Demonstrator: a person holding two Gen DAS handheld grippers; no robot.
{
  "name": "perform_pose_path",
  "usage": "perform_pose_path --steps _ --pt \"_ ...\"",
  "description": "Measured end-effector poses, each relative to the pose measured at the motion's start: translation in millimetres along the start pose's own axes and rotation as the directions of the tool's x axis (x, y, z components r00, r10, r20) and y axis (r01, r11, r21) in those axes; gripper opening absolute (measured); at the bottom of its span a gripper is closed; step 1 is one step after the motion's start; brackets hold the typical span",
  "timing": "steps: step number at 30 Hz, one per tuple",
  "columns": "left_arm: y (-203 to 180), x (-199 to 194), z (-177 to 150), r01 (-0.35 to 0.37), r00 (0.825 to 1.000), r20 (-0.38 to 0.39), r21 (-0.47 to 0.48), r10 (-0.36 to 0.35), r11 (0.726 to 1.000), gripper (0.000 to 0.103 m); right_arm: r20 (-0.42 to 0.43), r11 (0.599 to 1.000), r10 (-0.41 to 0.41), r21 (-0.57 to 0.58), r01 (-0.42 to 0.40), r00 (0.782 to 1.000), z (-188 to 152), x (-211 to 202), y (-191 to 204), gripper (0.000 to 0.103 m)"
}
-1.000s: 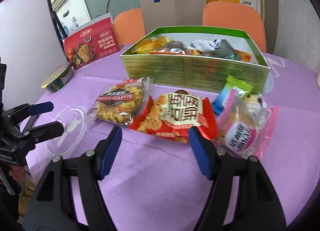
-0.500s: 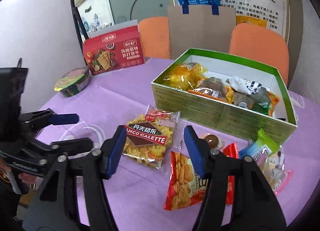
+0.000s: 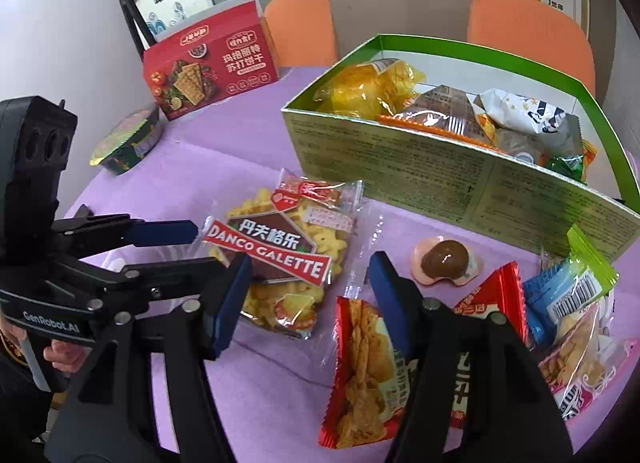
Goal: Organize snacks
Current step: 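Move the left gripper to the Danco Galette bag and grasp it, then lower the Danco Galette bag into the white box and open the left gripper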
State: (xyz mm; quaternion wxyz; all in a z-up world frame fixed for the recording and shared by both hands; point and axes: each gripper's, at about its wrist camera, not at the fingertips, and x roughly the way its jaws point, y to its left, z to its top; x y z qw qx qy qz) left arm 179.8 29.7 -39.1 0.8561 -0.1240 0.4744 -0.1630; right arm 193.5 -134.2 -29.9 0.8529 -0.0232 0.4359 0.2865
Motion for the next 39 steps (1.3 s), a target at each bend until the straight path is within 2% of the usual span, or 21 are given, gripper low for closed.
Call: perform_pose_path --steps 2,8,9,13,15,18,21,23,26,31,32,33,35,37,38,39 --pt "5.9 2.0 -1.3 0.009 1.0 -0.005 -0.025 -0.009 1.0 0.068 -0.017 1.0 -0.01 0.003 0.01 1.0 3.6 4.9 0.8 0.063" --pt "23.6 -1.0 -6.6 0.009 1.0 -0.006 -0.083 -0.009 0.996 0.067 -0.017 0.998 -0.052 -0.038 0.052 0.998 9.2 19.9 11.3 0.076" --pt "26.0 -2.3 -7.8 0.012 1.0 -0.002 -0.089 -0.012 0.996 0.065 -0.018 0.998 -0.051 -0.043 0.051 0.999 9.6 20.9 12.8 0.077" --pt "36.5 -13.6 -18.3 0.007 1.0 0.005 -0.1 -0.007 0.995 0.064 -0.044 0.996 0.005 -0.089 -0.009 0.999 3.2 18.5 28.3 0.073" --pt "41.8 -18.8 -22.8 0.002 1.0 0.01 -0.107 0.0 0.994 0.064 -0.053 0.992 0.06 -0.109 -0.066 0.997 -3.7 16.6 36.1 0.073" --pt "47.6 -21.7 -23.6 0.023 1.0 0.024 -0.133 -0.02 0.991 0.064 -0.059 0.992 0.059 -0.112 -0.065 0.997 -11.5 14.8 43.9 0.073" --pt "46.4 -20.0 -17.7 0.022 0.999 0.027 -0.138 -0.019 0.99 0.064 -0.069 0.996 0.064 -0.052 -0.068 0.996 -17.9 12.0 39.1 0.073" --pt "42.0 -16.5 -12.3 0.032 0.999 0.026 -0.13 -0.029 0.991 0.064 -0.065 0.999 0.034 0.01 -0.034 0.997 -18.1 10.8 29.6 0.073" --pt "34.9 -11.4 -4.5 0.038 0.999 0.021 -0.109 -0.036 0.993 0.064 -0.057 0.994 0.047 0.099 -0.041 0.997 -15.7 8.5 16.4 0.073" --pt "31.4 -4.0 -1.1 0.015 1.0 0.002 -0.063 -0.015 0.998 0.063 -0.039 0.993 0.037 0.117 -0.032 0.999 -13.2 10.3 16.0 0.073" --pt "32.7 -3.2 -2.1 0.013 1.0 0.0 -0.063 -0.013 0.998 0.061 -0.035 0.993 0.04 0.116 -0.036 0.999 -12.8 11.7 17.1 0.073" --pt "34.5 -1.7 -3.0 0.013 1.0 -0.005 -0.065 -0.013 0.998 0.055 -0.029 0.993 0.04 0.115 -0.036 0.999 -12.8 13.1 17.9 0.071" --pt "40.3 2.3 -4.8 0.047 0.999 -0.005 -0.087 -0.047 0.995 0.051 -0.014 0.995 0.019 0.096 -0.018 1.0 -11.9 17.5 22.7 0.066" --pt "43.0 3.0 -6.1 0.06 0.998 0.017 -0.099 -0.058 0.993 0.047 0.009 0.994 0.028 0.107 -0.029 1.0 -11.1 19.8 22.9 0.054" --pt "42.5 3.1 -6.6 0.077 0.997 0.017 -0.099 -0.075 0.992 0.038 0.011 0.991 0.047 0.126 -0.048 0.999 -11.2 20.0 20.9 0.05" --pt "41.4 1.8 -7.4 0.082 0.997 0.022 -0.1 -0.08 0.992 0.036 0.014 0.987 0.065 0.146 -0.066 0.998 -11.1 19.4 19.2 0.041"
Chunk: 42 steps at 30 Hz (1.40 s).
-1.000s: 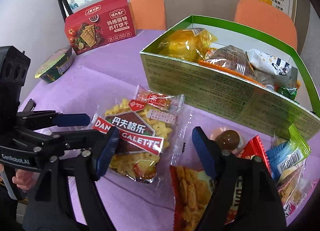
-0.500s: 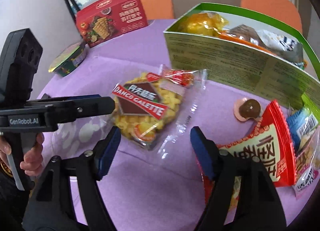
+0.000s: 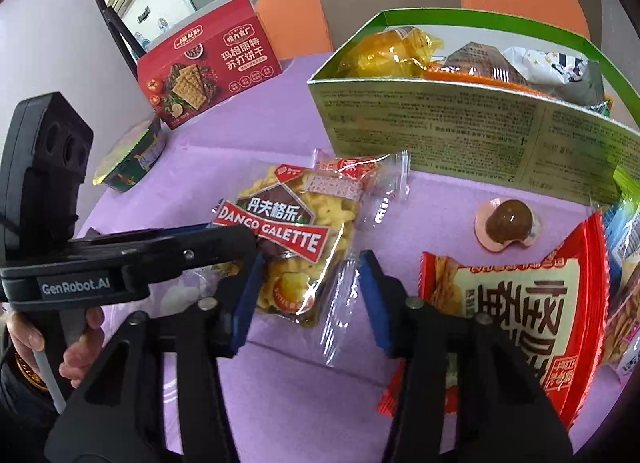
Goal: Organize snacks
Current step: 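Lower the Danco Galette bag into the white box and open the left gripper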
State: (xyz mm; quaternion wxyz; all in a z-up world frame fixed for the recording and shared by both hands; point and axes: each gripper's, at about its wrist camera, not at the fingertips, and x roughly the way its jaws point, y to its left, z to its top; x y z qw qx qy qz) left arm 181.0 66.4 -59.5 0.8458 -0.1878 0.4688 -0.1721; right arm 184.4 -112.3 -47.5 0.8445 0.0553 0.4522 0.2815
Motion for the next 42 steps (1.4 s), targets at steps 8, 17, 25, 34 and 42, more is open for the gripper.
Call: perform_pose_path --steps 8,17,25,34,42 --pt "-23.1 -26.5 -7.7 -0.009 0.998 0.055 0.048 0.006 0.999 0.032 0.072 1.0 0.017 -0.011 -0.016 0.997 -2.0 -37.4 11.2 0.027" --pt "-84.2 -65.5 42.1 -0.007 0.982 0.188 0.17 -0.025 0.986 0.032 0.254 1.0 0.009 -0.029 -0.002 0.967 40.3 -100.1 10.5 0.027" --pt "-129.4 -49.2 90.0 -0.01 0.975 0.219 0.254 -0.047 0.967 0.032 0.338 0.999 -0.044 0.024 0.038 0.94 78.1 -122.3 -25.8 0.027" --pt "-140.6 6.0 126.4 -0.011 0.989 0.147 0.253 -0.027 0.967 0.032 0.319 0.993 -0.081 0.109 0.048 0.944 90.5 -97.4 -77.9 0.027" --pt "-136.8 25.9 132.6 -0.107 0.981 0.186 0.248 0.061 0.963 0.086 0.334 0.977 -0.215 0.068 0.204 0.918 90.1 -74.2 -89.8 0.056"
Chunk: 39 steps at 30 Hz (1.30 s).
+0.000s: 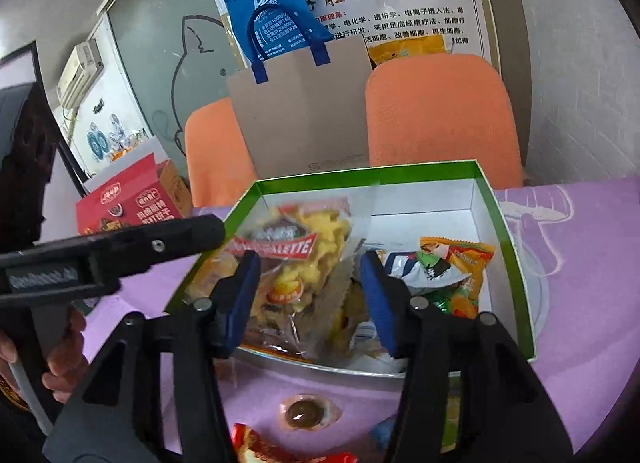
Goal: Organize snacks
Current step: 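Lower the Danco Galette bag into the white box and open the left gripper, then move the left gripper to the red snack bag and grasp it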
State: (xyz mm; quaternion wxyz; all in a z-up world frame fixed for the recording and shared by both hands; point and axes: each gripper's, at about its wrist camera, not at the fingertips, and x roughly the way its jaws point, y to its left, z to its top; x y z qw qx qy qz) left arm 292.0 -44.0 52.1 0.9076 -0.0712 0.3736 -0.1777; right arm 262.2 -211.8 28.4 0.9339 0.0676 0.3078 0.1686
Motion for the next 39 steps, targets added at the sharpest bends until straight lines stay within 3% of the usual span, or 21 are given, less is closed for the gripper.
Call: perform_pose_path --steps 2,7,13,20,31,35,39 --pt "1.1 -7.6 -2.8 -0.029 0.999 0.043 0.005 0.029 1.0 0.091 0.009 0.998 -0.029 -0.057 0.029 1.0 -4.6 1.3 3.0 0.063" --pt "5.8 -9.0 -5.1 -0.075 0.997 0.015 -0.002 0.075 0.997 0.093 -0.008 0.998 -0.044 -0.055 0.044 0.999 -15.4 3.5 2.7 0.08" --pt "-0.1 -27.7 -12.0 -0.124 0.992 0.026 0.033 0.123 0.992 0.094 0.004 0.997 -0.044 -0.062 0.044 0.999 -13.1 -17.5 9.2 0.08" --pt "-10.0 -69.4 -22.0 -0.159 0.985 0.063 0.019 0.158 0.987 0.095 0.062 0.999 -0.013 -0.051 0.016 0.998 -10.6 -70.1 23.9 0.085" --pt "-21.9 -131.9 -74.8 -0.213 0.969 0.125 -0.006 0.212 0.977 0.103 0.03 0.995 -0.058 -0.082 0.061 0.998 -42.3 -131.4 37.4 0.089" --pt "-23.8 -136.4 -99.2 -0.196 0.976 0.1 -0.008 0.196 0.981 0.103 0.015 0.994 -0.087 -0.069 0.087 0.996 -63.7 -149.6 30.5 0.091" --pt "-29.4 -126.3 -124.8 -0.135 0.989 0.069 0.023 0.133 0.991 0.103 -0.015 0.985 -0.164 -0.05 0.163 0.986 -94.1 -160.1 16.0 0.092"
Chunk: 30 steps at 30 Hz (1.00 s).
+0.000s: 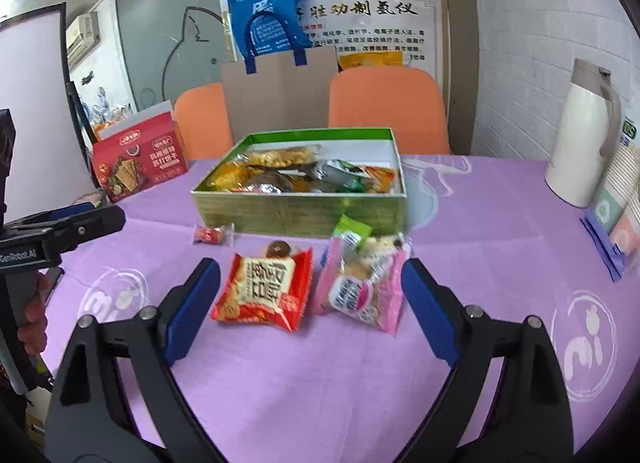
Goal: Organize snacks
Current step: 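Move the left gripper to the red snack bag and grasp it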
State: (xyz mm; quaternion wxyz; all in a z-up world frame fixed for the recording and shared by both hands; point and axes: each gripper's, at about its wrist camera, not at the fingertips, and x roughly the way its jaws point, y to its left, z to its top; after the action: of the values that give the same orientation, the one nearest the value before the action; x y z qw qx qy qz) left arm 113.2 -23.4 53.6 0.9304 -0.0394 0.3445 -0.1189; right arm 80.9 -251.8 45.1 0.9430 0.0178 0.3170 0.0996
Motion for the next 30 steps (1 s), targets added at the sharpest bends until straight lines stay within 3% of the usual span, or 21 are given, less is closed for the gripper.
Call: perform_pose_path --steps 3,7,14,19,20,21,22,24,30 --pt "-9.0 15.5 -13.2 0.046 0.998 -0.049 0.006 -0.045 0.999 0.103 -0.046 0.999 -0.032 0.024 0.033 0.998 -22.0 1.6 -11.4 0.092" --pt "-29.2 39.6 -24.8 0.07 0.992 -0.11 0.055 -0.064 0.996 0.103 -0.093 0.997 -0.013 0.072 0.019 0.996 -45.6 3.1 -24.6 0.092" --pt "-57.8 81.0 -29.8 0.094 0.982 -0.175 0.146 -0.068 0.985 0.101 -0.105 0.995 -0.037 0.089 0.046 0.994 -54.9 0.5 -36.5 0.092" --pt "-54.1 114.0 -32.6 0.125 0.96 -0.26 0.076 -0.101 0.989 0.083 -0.102 0.994 -0.041 0.093 0.05 0.994 -51.6 4.5 -41.4 0.092" --pt "-53.5 118.3 -33.9 0.129 0.956 -0.273 0.065 -0.107 0.99 0.075 -0.104 0.995 -0.038 0.092 0.047 0.994 -50.7 7.0 -41.5 0.092" --pt "-52.7 123.0 -36.2 0.142 0.949 -0.291 0.054 -0.12 0.988 0.059 -0.107 0.995 -0.035 0.087 0.045 0.994 -50.0 10.1 -41.2 0.092" --pt "-52.0 126.9 -39.1 0.171 0.939 -0.31 0.04 -0.15 0.985 0.052 -0.112 0.996 -0.036 0.079 0.045 0.993 -49.3 13.1 -40.2 0.092" --pt "-54.0 125.9 -42.6 0.163 0.942 -0.308 0.074 -0.133 0.984 0.037 -0.117 0.997 -0.037 0.06 0.044 0.992 -47.7 18.6 -38.2 0.092" --pt "-46.2 111.9 -51.2 0.156 0.943 -0.308 0.066 -0.129 0.985 0.032 -0.128 0.998 -0.045 0.036 0.05 0.991 -40.0 33.8 -34.9 0.092"
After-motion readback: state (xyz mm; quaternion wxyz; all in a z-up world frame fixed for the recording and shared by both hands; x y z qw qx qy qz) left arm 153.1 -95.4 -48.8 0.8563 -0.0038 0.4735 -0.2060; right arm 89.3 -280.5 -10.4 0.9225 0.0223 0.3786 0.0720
